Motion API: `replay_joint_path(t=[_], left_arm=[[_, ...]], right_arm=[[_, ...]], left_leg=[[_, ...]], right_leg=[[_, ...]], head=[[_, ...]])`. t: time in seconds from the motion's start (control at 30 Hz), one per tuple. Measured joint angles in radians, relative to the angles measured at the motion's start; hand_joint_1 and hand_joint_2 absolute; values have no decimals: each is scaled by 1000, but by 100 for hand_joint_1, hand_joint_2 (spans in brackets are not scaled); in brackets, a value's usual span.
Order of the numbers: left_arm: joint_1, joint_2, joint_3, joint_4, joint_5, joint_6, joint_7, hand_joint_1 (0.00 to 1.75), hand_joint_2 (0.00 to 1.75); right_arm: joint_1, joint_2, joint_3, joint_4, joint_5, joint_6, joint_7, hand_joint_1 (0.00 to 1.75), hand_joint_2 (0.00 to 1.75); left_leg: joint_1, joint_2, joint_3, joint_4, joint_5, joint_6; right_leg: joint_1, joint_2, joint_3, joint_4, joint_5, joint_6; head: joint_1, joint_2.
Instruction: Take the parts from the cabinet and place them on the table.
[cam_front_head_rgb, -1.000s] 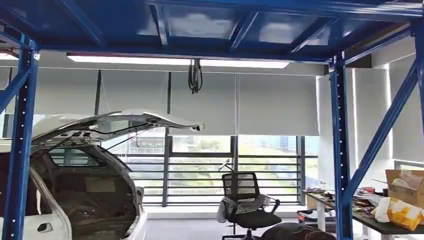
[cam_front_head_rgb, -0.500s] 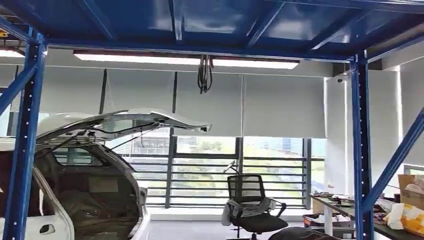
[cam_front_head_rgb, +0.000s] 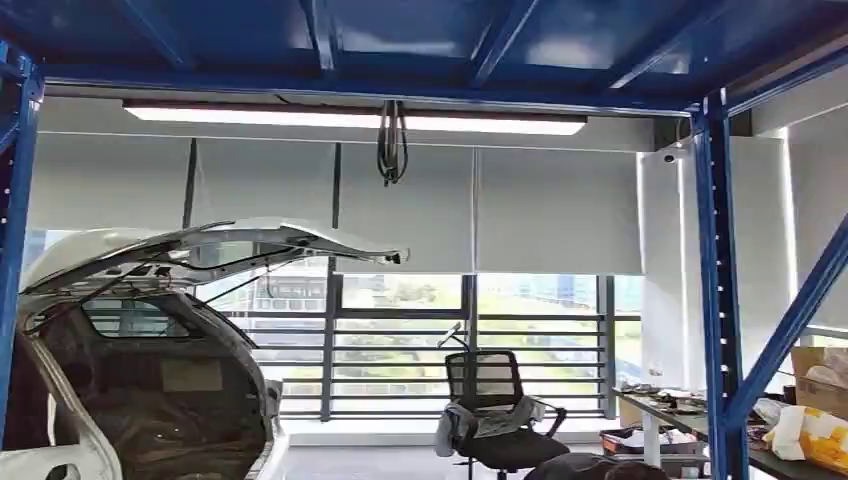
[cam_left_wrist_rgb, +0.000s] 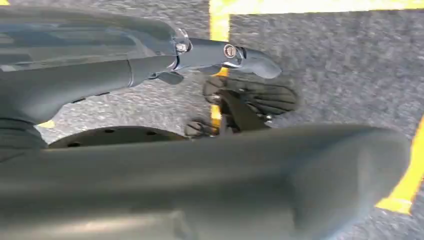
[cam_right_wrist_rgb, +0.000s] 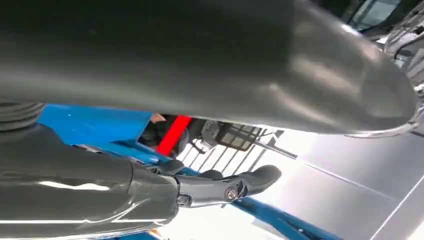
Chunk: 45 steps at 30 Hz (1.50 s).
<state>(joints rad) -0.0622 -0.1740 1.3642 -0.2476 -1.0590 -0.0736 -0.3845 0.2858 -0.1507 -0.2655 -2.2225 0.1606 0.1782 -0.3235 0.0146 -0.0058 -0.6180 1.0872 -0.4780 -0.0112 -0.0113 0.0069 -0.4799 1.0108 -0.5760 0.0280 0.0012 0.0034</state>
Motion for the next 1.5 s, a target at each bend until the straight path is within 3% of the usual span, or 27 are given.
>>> replay_joint_path(t=[0.03, 0.1, 0.13, 0.17, 0.2, 0.23, 0.3, 0.53, 0.57, 0.63, 1.0, 1.2, 1.5], left_arm=[[-4, 0, 0, 0, 0, 0, 1, 0, 0], [-1, 0, 0, 0, 2, 1, 0, 0, 0], [-1, 0, 0, 0, 3, 2, 0, 0, 0], [-1, 0, 1, 0, 7, 3, 0, 0, 0], [-3, 0, 3, 0, 10, 5, 2, 0, 0], [-6, -1, 3, 2, 11, 5, 3, 0, 0], [-7, -2, 3, 2, 11, 5, 4, 0, 0], [-8, -2, 9, 2, 9, 4, 5, 0, 0], [-8, -2, 9, 2, 8, 4, 6, 0, 0], [-9, -2, 9, 2, 2, 3, 6, 0, 0], [-11, 0, 7, 2, -28, -1, 8, 0, 0], [-12, 2, 2, 2, -34, -1, 7, 0, 0], [-18, 2, -5, 2, -43, -2, 6, 0, 0]], right_arm=[[3, 0, -6, 0, 8, 2, 3, 0, 0], [4, 0, -14, 0, 32, 1, 13, 0, 0], [3, 0, -18, -2, 52, 0, 20, 0, 0], [4, 0, -20, 0, 67, -1, 25, 0, 0], [1, -1, -24, 0, 78, -3, 27, 0, 0], [-1, -1, -27, 0, 93, -5, 36, 0, 175], [-1, -4, -31, 0, 141, -11, 53, 0, 175], [-11, -33, -50, 17, 382, -66, 127, 0, 175], [-13, -42, -52, 23, 391, -60, 144, 0, 175], [-15, -75, -62, 45, 388, -35, 168, 0, 175], [-38, -295, -128, 236, 301, 131, 253, 0, 175], [-81, -342, -120, 336, 435, 57, 269, 0, 175], [-160, -327, -67, 405, 767, -114, 302, 0, 175]], left_leg=[[-2, -2, 6, -20, -26, 15], [-6, -4, 5, -19, -29, 26], [2, -5, 16, -30, -28, 33], [-3, -6, 24, -35, -27, 33], [1, -6, 27, -37, -28, 31], [2, -6, 28, -37, -29, 32], [1, -7, 27, -37, -31, 33], [-9, -6, 28, -37, -37, 44], [-10, -6, 27, -37, -37, 44], [-11, -5, 28, -37, -37, 44], [-8, -5, 39, -39, -36, 44], [-7, -5, 39, -39, -36, 44], [-6, -5, 40, -39, -36, 44]], right_leg=[[-1, 0, -8, 0, 0, 3], [-3, -1, -3, -10, 1, 10], [-4, -2, 4, -21, -6, 16], [-4, -3, 15, -19, 5, 14], [-1, -1, 16, -21, 8, 1], [1, -2, 19, -25, 8, -11], [1, -2, 19, -27, 9, -15], [-3, -3, 21, -33, 9, -13], [-4, -3, 26, -41, 5, -5], [-7, -3, 30, -48, 2, 20], [-4, -3, 38, -47, 2, 23], [-3, -3, 38, -46, 2, 23], [-3, -3, 39, -45, 1, 23]], head=[[-2, 2], [-2, 1], [-2, 1], [-3, 1], [-2, 0], [-3, 0], [-2, 0], [-2, 0], [-2, 0], [-2, 0], [-2, 0], [-2, 0], [-2, 0]])
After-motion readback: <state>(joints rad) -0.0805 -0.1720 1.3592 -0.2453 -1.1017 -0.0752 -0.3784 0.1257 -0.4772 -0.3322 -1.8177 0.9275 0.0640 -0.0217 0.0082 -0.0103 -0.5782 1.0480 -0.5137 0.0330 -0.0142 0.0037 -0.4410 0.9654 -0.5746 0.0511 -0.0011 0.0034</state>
